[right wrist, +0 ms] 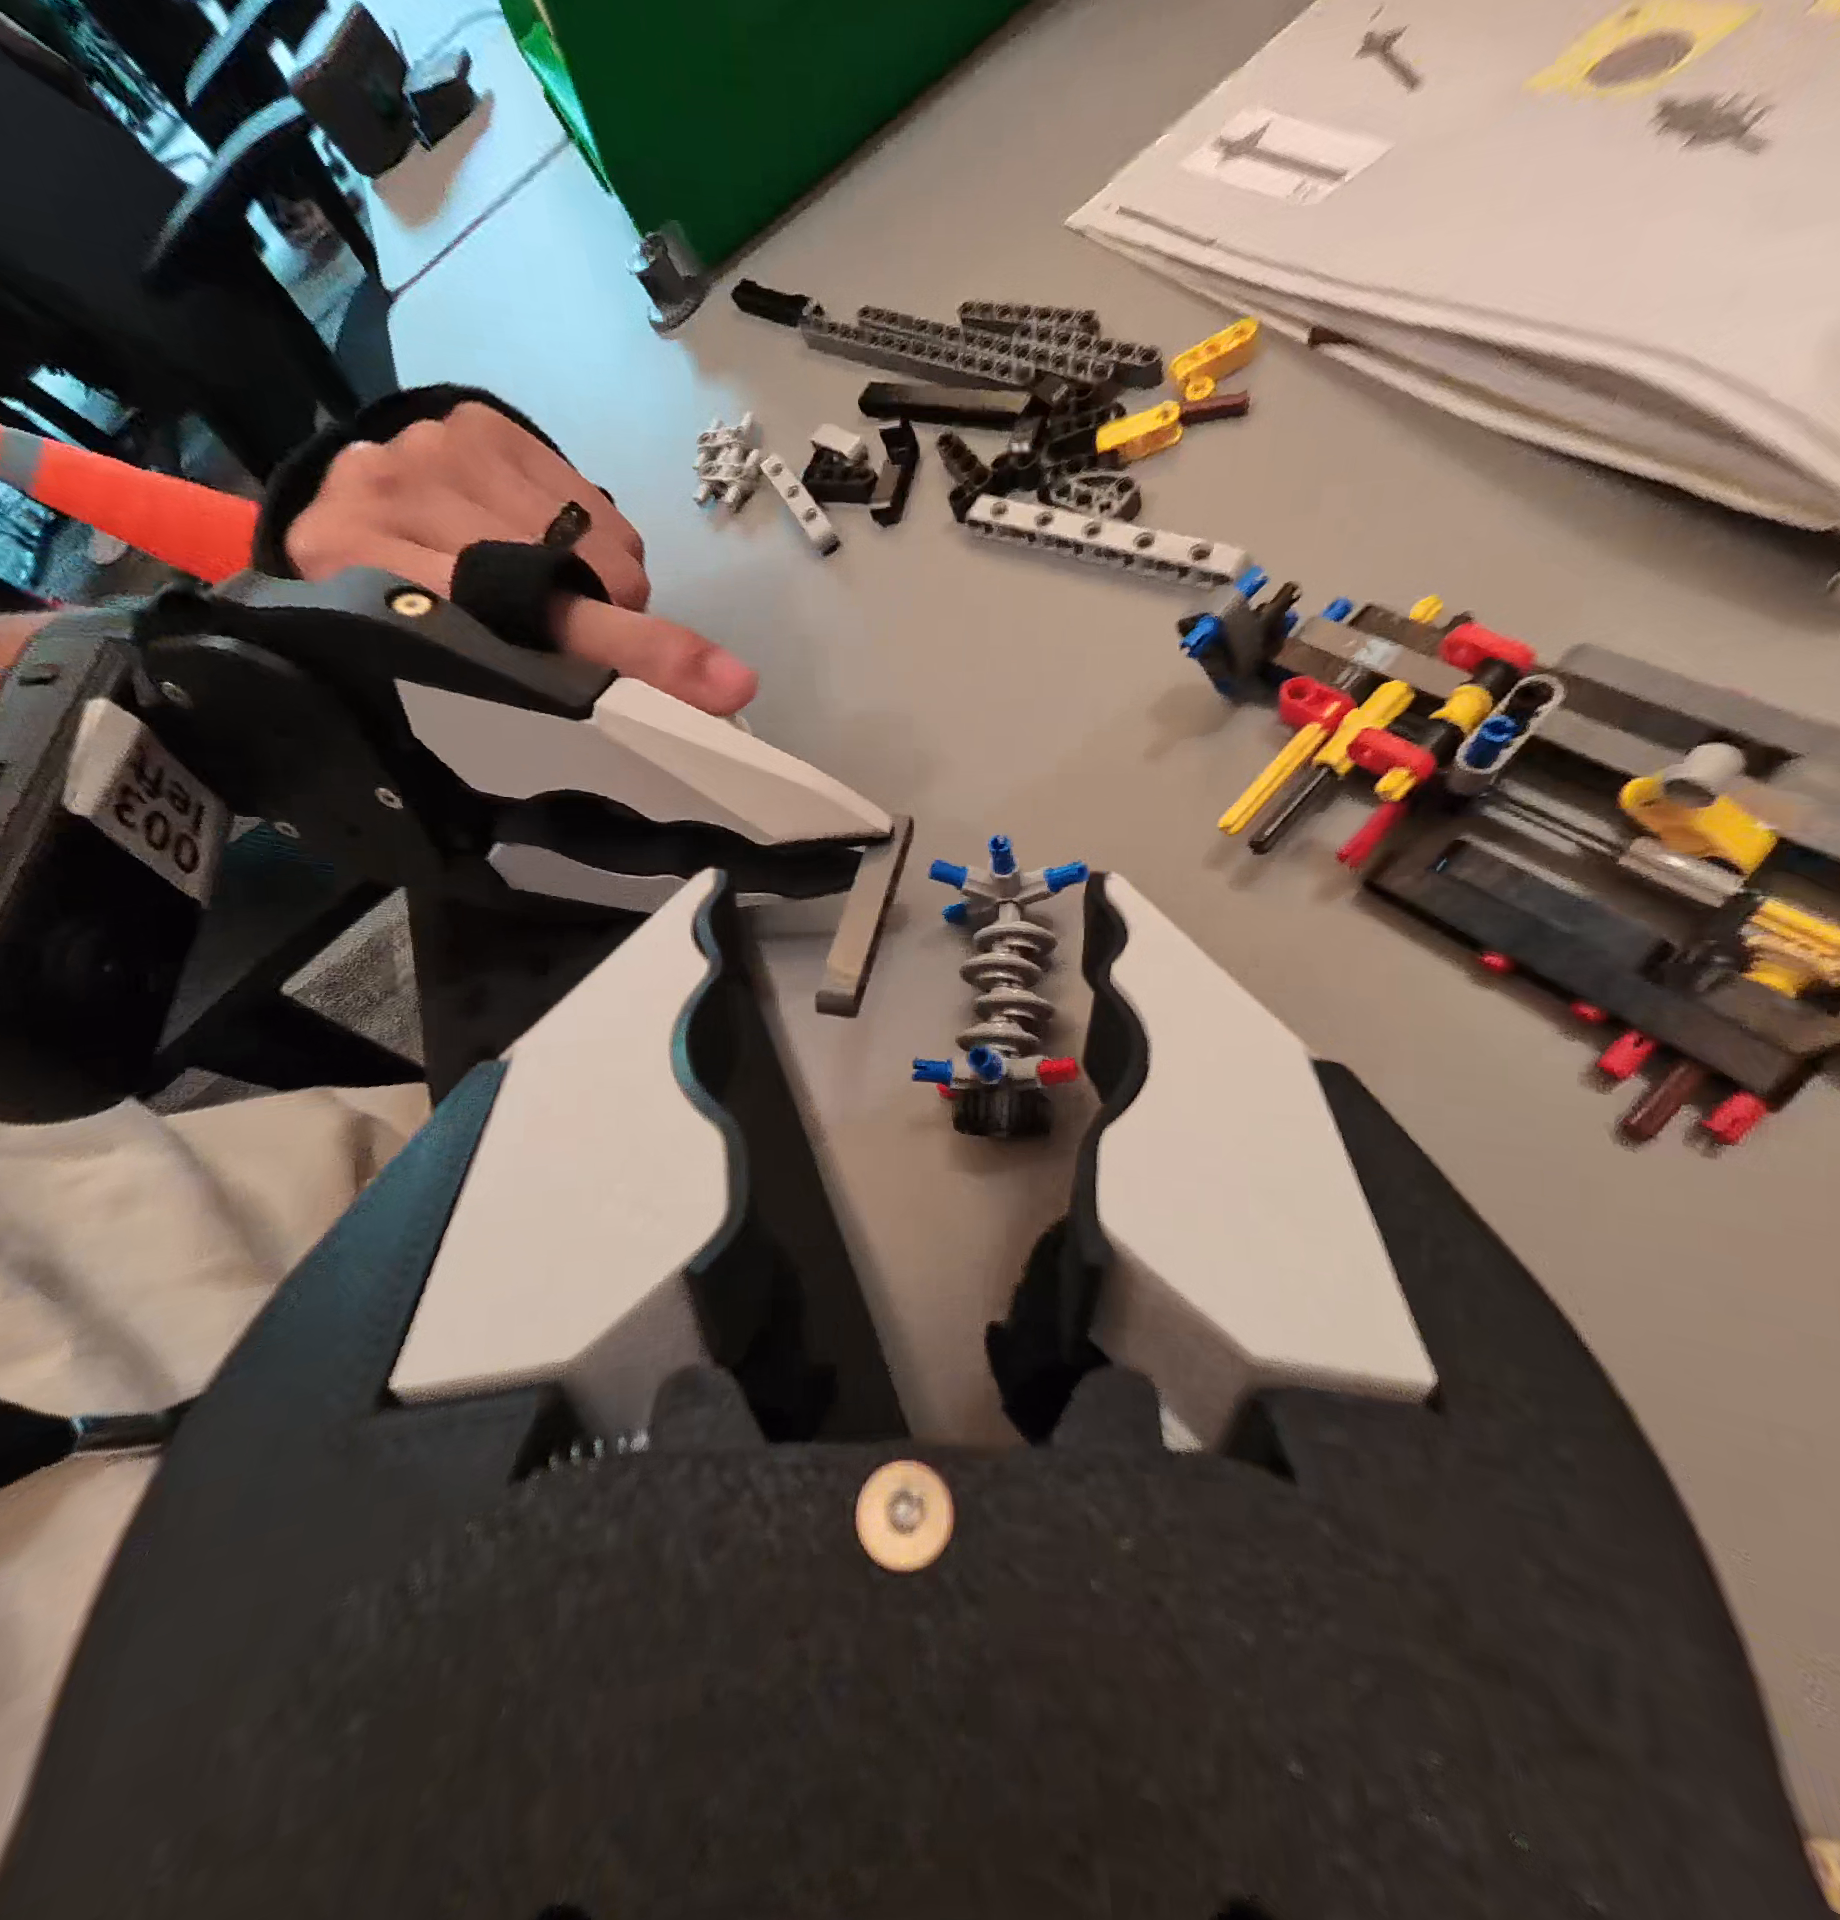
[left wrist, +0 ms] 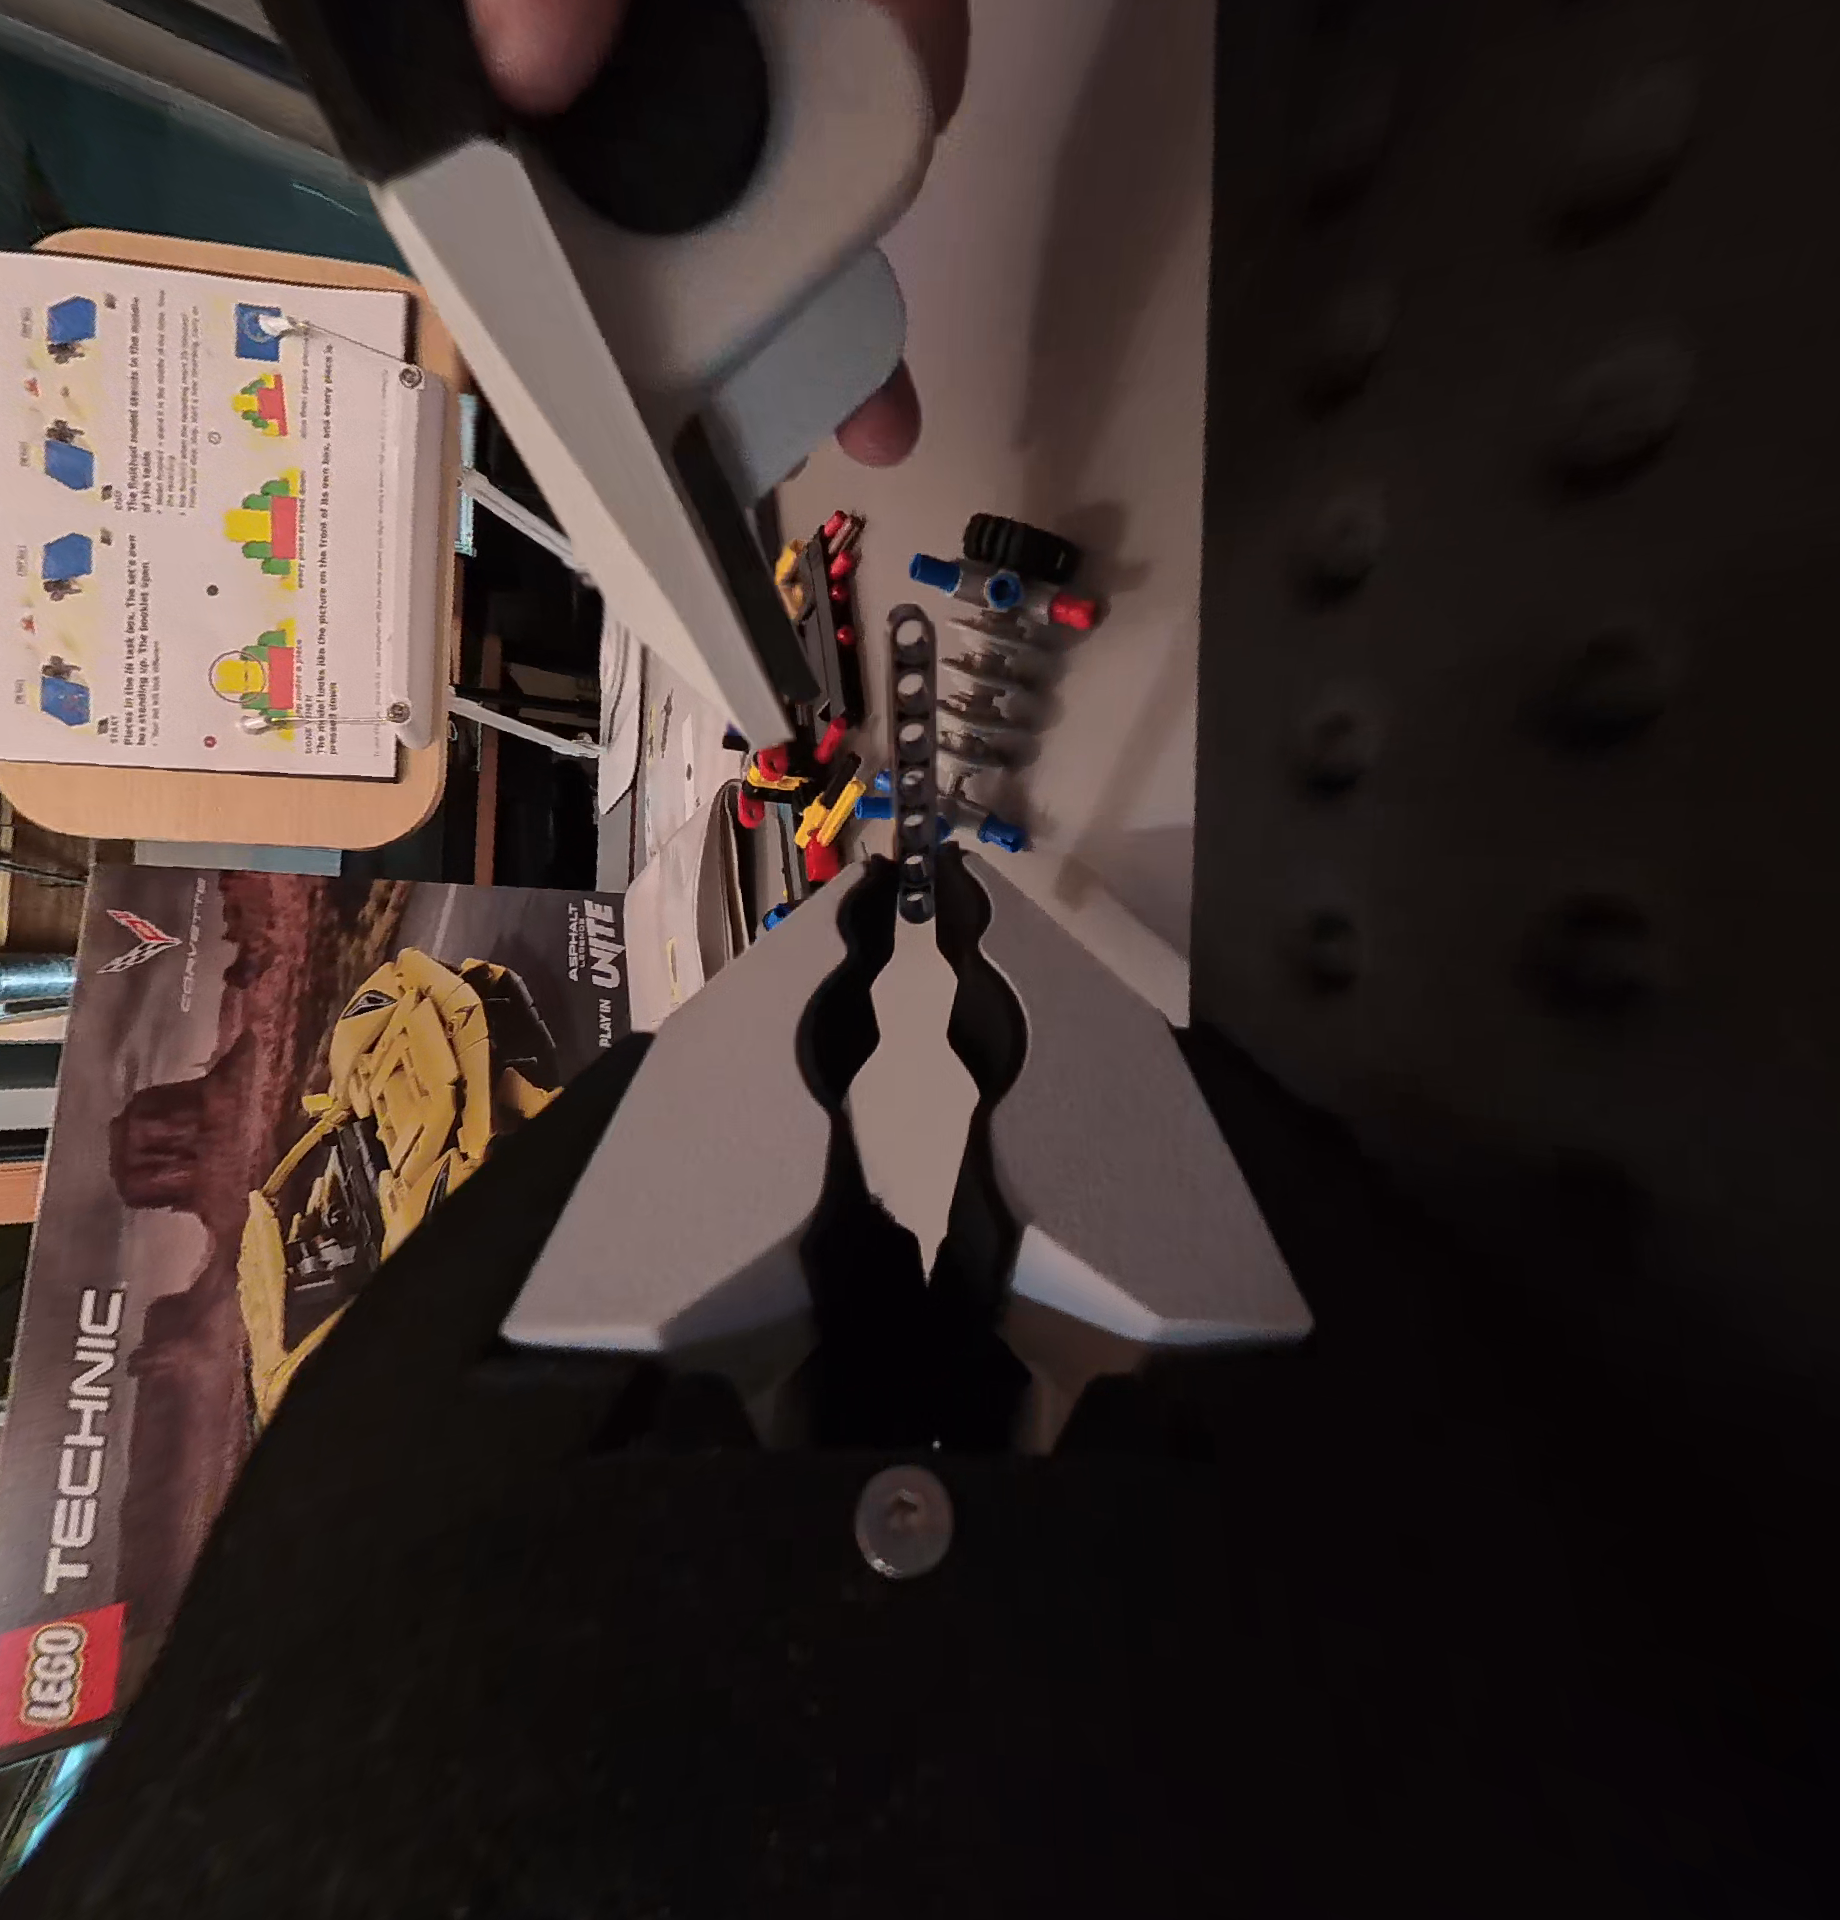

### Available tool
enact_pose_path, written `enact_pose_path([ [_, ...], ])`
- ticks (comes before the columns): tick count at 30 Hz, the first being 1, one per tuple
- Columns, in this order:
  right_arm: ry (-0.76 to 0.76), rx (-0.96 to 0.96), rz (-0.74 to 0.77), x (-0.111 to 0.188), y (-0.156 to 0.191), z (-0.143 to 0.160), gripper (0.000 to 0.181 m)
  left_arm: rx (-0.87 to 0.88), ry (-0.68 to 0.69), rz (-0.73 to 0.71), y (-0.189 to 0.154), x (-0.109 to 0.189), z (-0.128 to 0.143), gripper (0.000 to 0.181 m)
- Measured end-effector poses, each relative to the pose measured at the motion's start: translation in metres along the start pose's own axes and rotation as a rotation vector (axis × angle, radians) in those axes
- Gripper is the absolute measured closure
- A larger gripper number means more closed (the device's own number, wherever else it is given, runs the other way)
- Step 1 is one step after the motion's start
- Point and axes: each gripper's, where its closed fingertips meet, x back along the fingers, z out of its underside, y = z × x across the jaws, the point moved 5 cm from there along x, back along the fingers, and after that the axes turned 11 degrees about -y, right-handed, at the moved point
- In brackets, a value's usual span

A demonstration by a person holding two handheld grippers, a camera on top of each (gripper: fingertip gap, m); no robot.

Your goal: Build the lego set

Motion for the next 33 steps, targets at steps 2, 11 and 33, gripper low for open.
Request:
enact_pose_path([
  [2, 0.064, 0.008, 0.01, -0.006, -0.007, 0.006, 0.115, -0.024, -0.007, 0.017, 0.0, 0.0, -0.001, 0.175],
  [11, 0.167, 0.024, -0.043, -0.025, -0.013, 0.017, 0.112, -0.018, 0.011, 0.064, 0.0, -0.003, 0.005, 0.175],
  [33, 0.178, 0.078, -0.025, -0.027, -0.008, 0.018, 0.128, -0.066, 0.109, 0.181, 0.001, -0.001, -0.004, 0.175],
])
